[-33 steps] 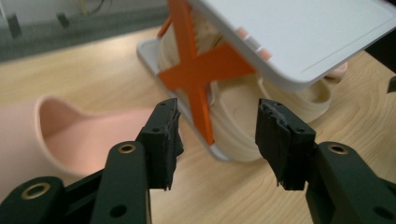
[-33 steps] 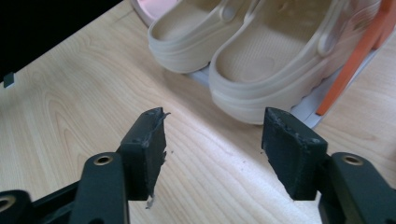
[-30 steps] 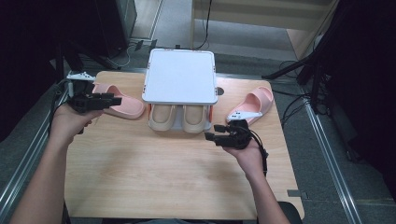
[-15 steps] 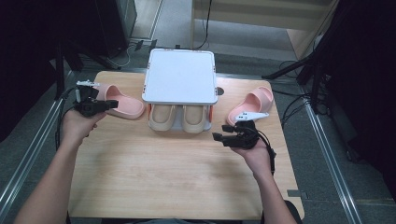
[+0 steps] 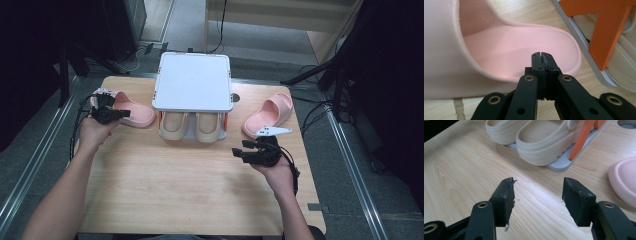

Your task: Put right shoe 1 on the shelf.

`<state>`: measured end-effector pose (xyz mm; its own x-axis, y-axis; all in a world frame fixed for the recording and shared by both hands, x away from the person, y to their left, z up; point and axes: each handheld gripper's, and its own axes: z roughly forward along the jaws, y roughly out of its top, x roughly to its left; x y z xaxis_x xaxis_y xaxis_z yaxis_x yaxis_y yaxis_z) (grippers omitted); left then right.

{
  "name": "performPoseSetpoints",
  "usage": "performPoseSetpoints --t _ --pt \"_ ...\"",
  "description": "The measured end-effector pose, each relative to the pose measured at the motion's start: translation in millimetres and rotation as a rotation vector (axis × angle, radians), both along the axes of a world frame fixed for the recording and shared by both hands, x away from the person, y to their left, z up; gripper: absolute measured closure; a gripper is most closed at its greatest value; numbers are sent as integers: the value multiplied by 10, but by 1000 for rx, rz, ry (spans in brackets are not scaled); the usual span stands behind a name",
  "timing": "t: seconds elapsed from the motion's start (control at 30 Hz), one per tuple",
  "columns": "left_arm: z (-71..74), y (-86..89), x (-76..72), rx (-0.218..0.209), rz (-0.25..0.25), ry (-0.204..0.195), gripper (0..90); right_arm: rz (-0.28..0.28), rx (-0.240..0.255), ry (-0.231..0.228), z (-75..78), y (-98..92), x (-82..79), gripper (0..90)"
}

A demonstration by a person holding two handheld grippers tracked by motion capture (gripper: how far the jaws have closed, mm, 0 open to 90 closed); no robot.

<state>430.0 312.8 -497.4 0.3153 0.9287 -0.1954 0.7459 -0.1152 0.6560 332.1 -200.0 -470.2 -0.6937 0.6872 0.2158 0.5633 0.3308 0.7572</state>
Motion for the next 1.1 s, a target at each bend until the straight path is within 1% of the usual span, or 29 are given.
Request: performPoseSetpoints --t 0.07,0.13,0.2,0.23,0.3,0.37,0.47,0.57,0.83,1.0,1.1 --pt "-48 26 27 -1 4 3 876 -3 -6 6 -9 -12 -16 430" --pt "-97 61 49 7 7 18 875 -5 -12 10 -19 -27 -33 429" --pt "-114 100 57 -25 8 19 882 -10 -16 12 -26 -40 -41 427" --pt "-117 112 60 -23 21 14 881 -10 -18 9 -29 -49 -43 427" --pt "-123 121 56 -27 16 12 882 -15 -17 12 -29 -57 -47 427" --pt "-121 129 49 -24 17 17 881 -18 -20 15 -33 -60 -43 427" --pt "-113 154 35 -17 11 34 879 -18 -25 21 -46 -45 -31 427" --pt "-107 160 16 -6 11 37 879 -6 -27 26 -57 -11 -26 426" --pt "-114 211 -34 -31 13 42 872 5 -38 37 -75 36 -8 424" --pt "-99 259 -92 -18 9 56 872 18 -41 38 -80 80 34 425" --pt "-92 311 -137 -15 16 64 873 31 -44 41 -88 119 65 424"
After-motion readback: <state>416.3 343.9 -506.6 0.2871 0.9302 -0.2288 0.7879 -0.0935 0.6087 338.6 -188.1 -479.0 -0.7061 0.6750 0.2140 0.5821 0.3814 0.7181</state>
